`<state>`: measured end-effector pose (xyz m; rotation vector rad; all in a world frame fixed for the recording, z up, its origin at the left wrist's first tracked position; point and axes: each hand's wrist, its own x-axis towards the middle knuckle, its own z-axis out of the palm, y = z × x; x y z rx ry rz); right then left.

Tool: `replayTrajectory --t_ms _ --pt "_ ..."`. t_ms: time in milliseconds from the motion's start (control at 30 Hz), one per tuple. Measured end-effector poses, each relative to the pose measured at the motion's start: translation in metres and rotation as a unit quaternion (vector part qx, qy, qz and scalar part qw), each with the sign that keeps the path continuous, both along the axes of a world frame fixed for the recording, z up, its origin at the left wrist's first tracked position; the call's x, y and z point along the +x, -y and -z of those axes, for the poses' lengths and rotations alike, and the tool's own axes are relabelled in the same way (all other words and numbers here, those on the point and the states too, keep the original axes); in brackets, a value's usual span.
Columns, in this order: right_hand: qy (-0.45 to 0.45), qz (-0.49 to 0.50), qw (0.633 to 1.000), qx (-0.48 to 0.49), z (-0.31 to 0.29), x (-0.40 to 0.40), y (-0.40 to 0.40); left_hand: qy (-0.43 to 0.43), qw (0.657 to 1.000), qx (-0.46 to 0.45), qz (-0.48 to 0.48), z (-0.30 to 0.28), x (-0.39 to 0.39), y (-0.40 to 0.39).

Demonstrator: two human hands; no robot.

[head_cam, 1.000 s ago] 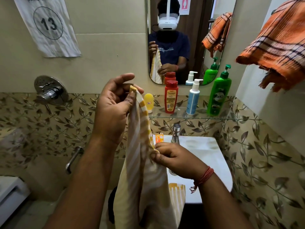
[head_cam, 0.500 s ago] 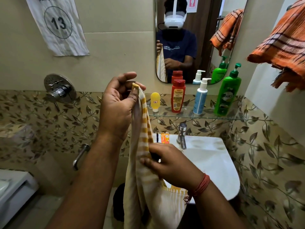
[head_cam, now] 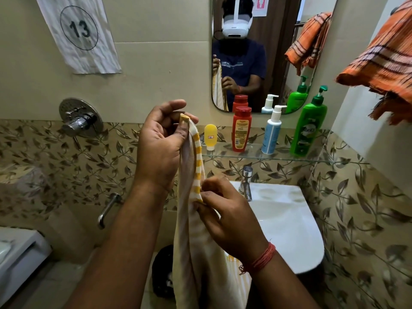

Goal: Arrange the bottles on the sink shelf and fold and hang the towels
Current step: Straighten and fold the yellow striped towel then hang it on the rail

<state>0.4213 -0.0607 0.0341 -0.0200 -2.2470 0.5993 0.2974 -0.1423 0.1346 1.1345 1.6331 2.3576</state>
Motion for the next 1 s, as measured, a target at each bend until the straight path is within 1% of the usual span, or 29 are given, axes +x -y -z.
replayTrajectory --t_ms 133,200,267,367,467,533,600,667,733,800,867,933,1000 --pt "0.046 -0.038 0.995 -0.081 0.000 -0.006 -0.004 0.000 1.000 0.000 0.007 0.000 0.003 -0.001" --pt "0.082 -0.076 0.985 -0.129 0.000 -0.008 -0.007 -0.003 1.000 -0.004 0.007 0.001 0.003 -0.002" --pt "0.124 -0.134 0.964 -0.192 0.002 -0.007 -0.012 -0.001 1.000 -0.005 0.005 0.002 0.002 -0.002" --pt "0.169 -0.206 0.918 -0.294 0.009 0.001 -0.021 0.007 1.000 0.006 -0.003 0.002 -0.003 0.000" --pt "0.192 -0.213 0.893 -0.347 0.021 0.010 -0.028 0.027 0.999 0.022 -0.023 0.000 -0.011 0.003" --pt "0.178 -0.200 0.902 -0.339 0.025 0.015 -0.036 0.045 0.997 0.029 -0.048 0.000 -0.018 0.004" --pt "0.156 -0.174 0.926 -0.298 0.026 0.019 -0.047 0.067 0.994 0.039 -0.081 0.000 -0.023 0.005" --pt "0.163 -0.150 0.940 -0.261 0.026 0.022 -0.060 0.084 0.990 0.051 -0.106 0.000 -0.026 0.005" --pt "0.208 -0.140 0.927 -0.280 0.030 0.025 -0.068 0.088 0.987 0.058 -0.124 -0.001 -0.026 0.004" --pt "0.244 -0.143 0.899 -0.335 0.038 0.028 -0.072 0.090 0.984 0.071 -0.135 -0.003 -0.025 0.005" --pt "0.248 -0.141 0.884 -0.370 0.045 0.033 -0.074 0.095 0.981 0.082 -0.145 -0.004 -0.025 0.006" --pt "0.240 -0.117 0.887 -0.376 0.051 0.036 -0.080 0.099 0.979 0.086 -0.157 -0.003 -0.027 0.007" --pt "0.234 -0.092 0.902 -0.351 0.055 0.038 -0.086 0.104 0.975 0.086 -0.175 0.000 -0.030 0.008"
